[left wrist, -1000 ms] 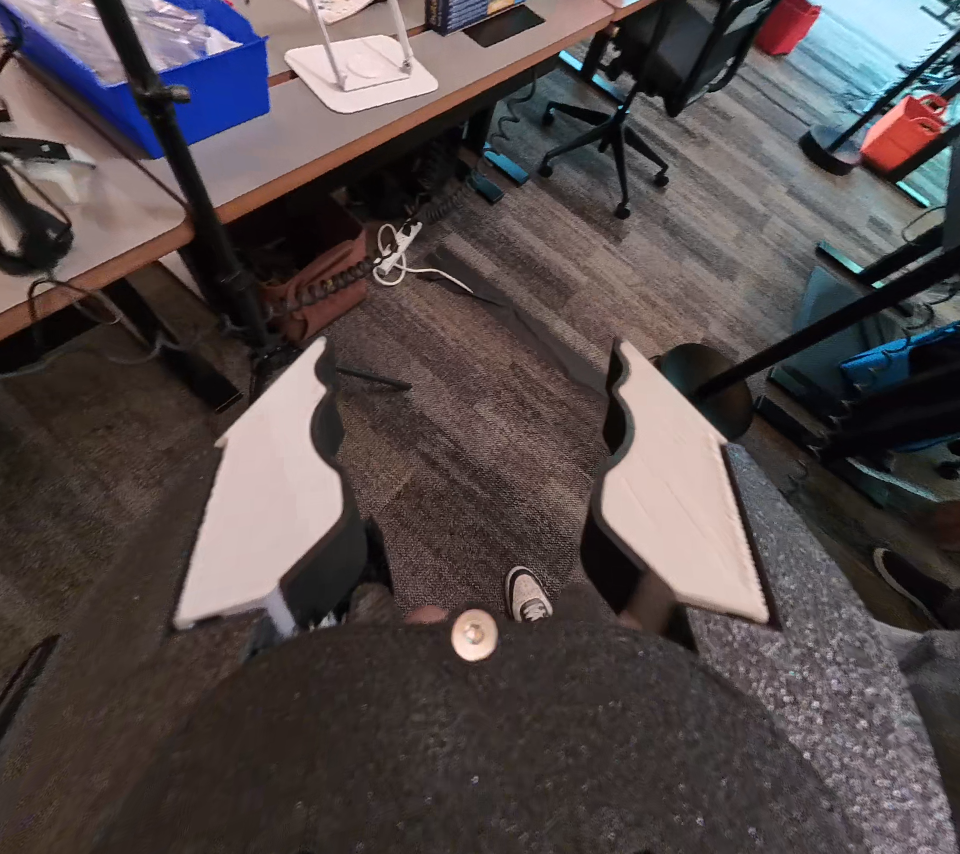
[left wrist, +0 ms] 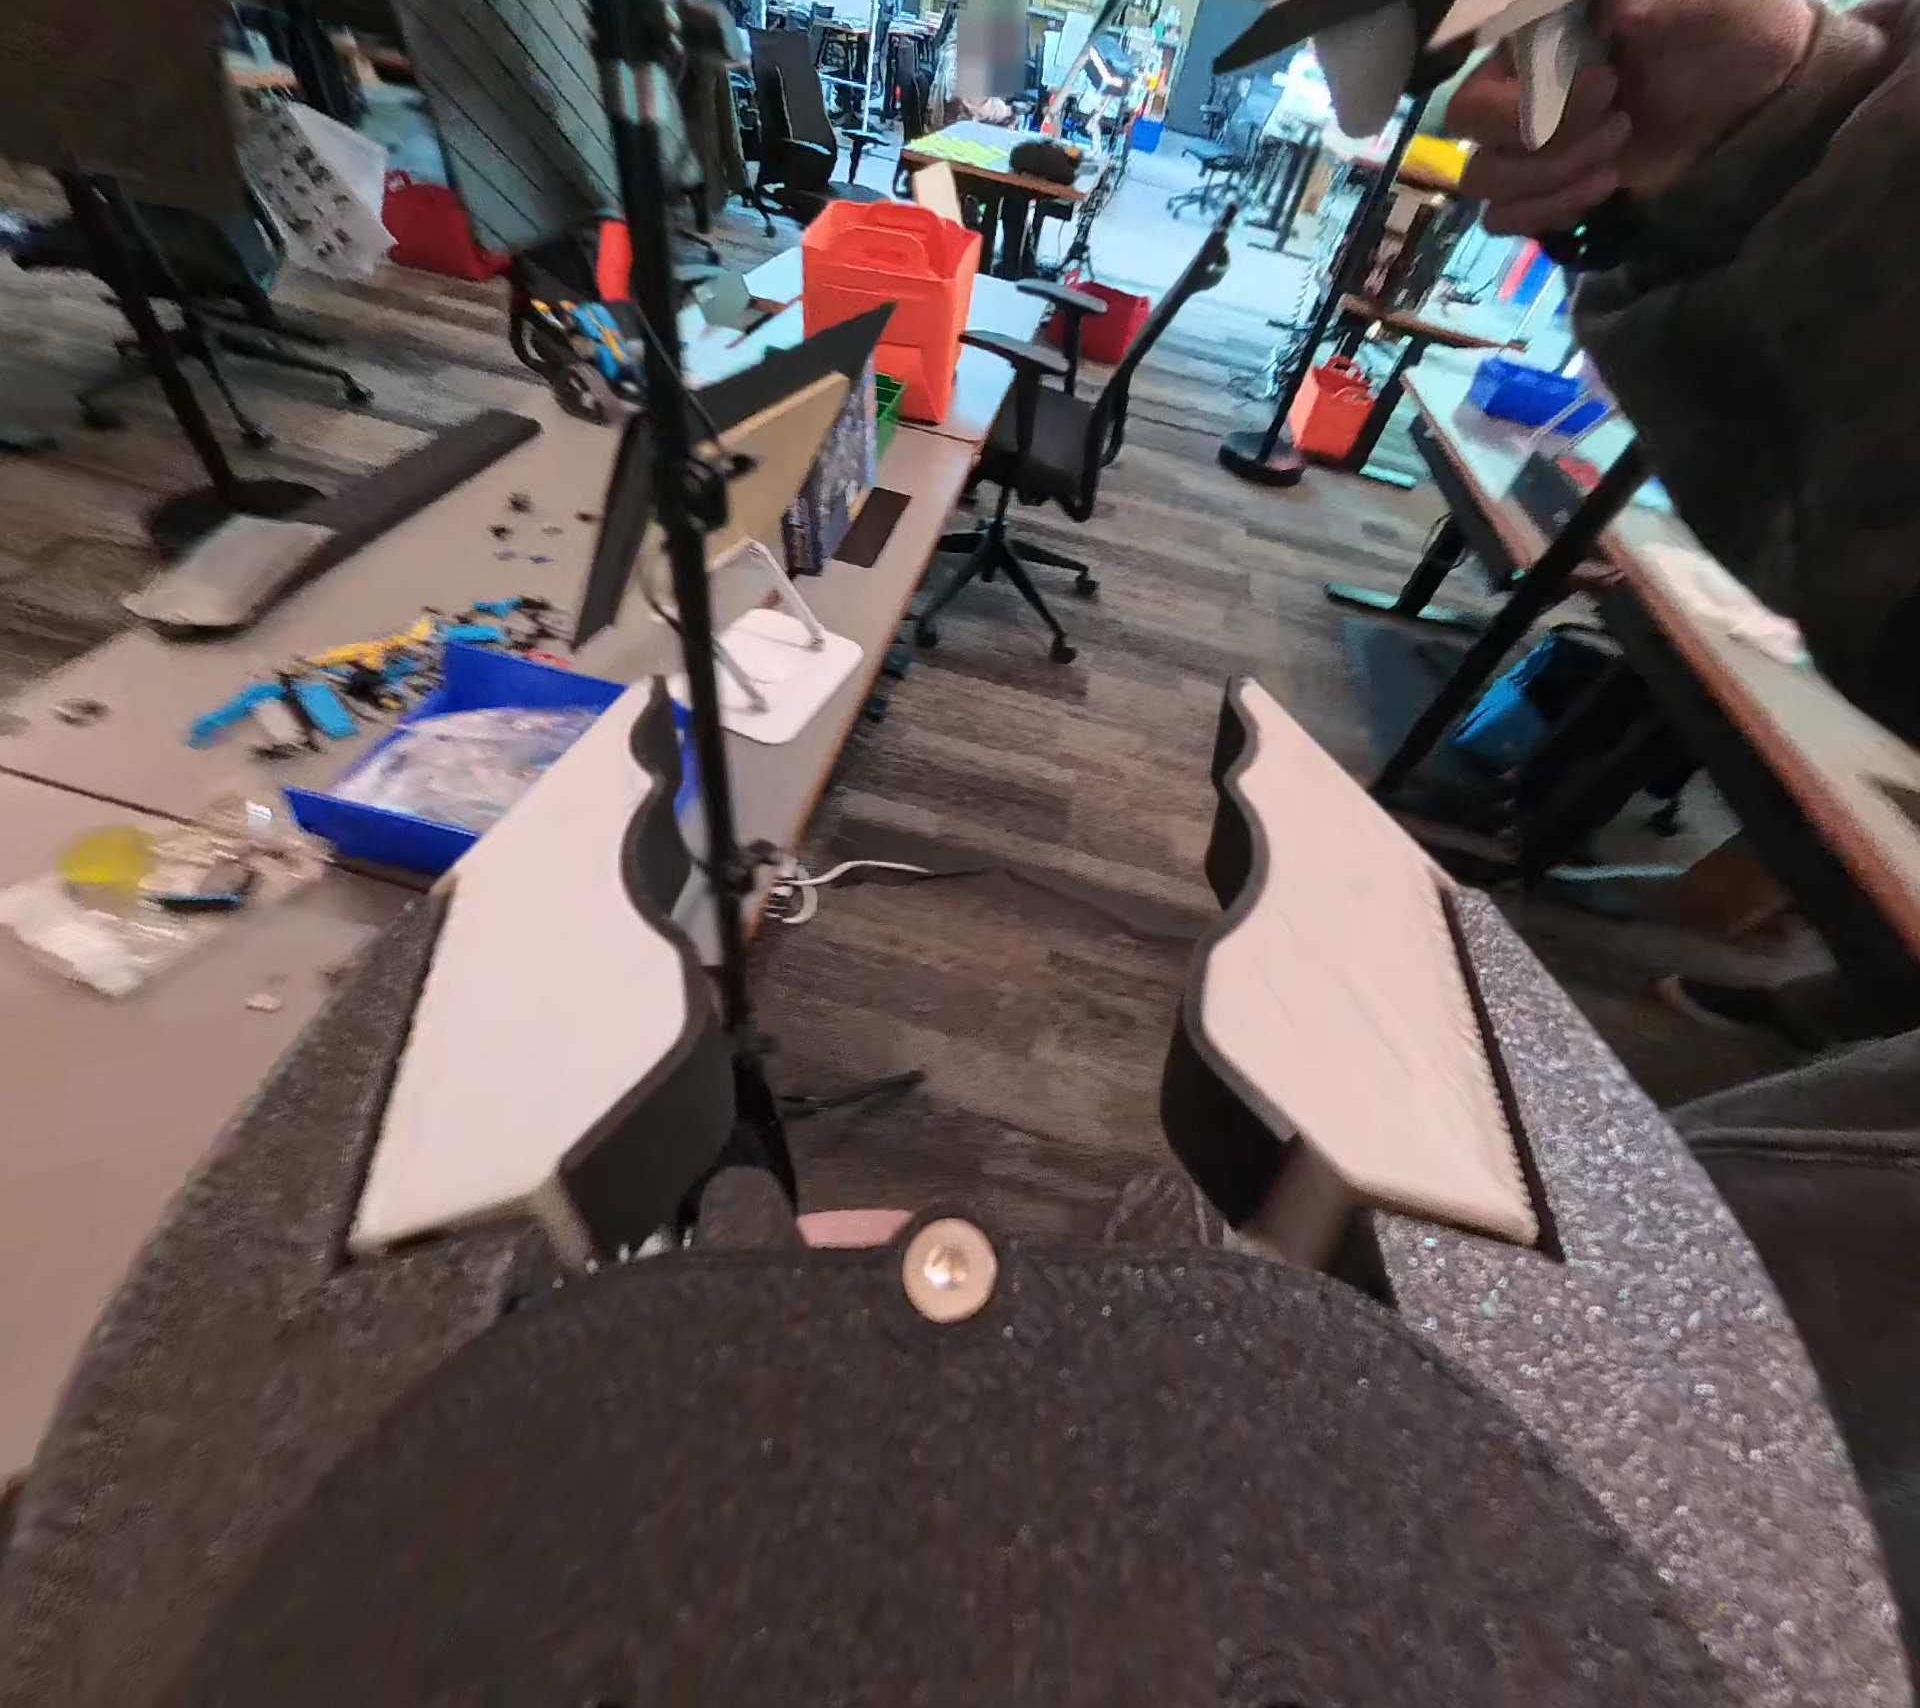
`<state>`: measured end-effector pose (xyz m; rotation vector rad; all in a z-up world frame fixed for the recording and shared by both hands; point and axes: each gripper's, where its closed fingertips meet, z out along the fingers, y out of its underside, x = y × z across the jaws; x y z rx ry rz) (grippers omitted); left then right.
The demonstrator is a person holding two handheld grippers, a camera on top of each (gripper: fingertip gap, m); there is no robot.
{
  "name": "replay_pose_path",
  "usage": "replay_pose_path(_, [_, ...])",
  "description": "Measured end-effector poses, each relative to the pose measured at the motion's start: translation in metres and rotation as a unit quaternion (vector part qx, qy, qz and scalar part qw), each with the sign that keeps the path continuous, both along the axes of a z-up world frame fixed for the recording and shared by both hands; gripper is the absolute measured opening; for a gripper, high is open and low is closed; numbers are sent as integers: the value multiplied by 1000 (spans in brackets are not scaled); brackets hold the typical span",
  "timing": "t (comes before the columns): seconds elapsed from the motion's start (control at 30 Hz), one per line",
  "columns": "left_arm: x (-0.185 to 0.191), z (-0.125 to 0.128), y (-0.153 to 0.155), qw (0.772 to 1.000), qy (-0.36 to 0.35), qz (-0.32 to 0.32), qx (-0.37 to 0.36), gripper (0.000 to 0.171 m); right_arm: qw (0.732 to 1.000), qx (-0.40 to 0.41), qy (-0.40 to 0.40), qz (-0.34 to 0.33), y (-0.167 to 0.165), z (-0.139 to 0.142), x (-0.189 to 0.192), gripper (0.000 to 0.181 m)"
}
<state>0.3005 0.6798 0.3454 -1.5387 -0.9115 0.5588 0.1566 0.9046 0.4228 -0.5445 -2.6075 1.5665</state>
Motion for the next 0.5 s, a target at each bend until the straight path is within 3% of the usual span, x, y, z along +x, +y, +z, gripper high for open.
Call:
replay_pose_path(0.1, [-28, 25, -33, 999, 27, -19, -40, 99, 1000, 13, 13, 11, -11, -2, -39, 113])
replay_pose_path(0.3, [-85, 63, -91, 994, -19, -96, -43, 96, 999, -3, -1, 43, -38, 16, -118, 110])
replay_pose_path(0.5, [-157, 68, -156, 992, -62, -91, -56, 101, 994, 13, -38, 98, -65, 16, -178, 110])
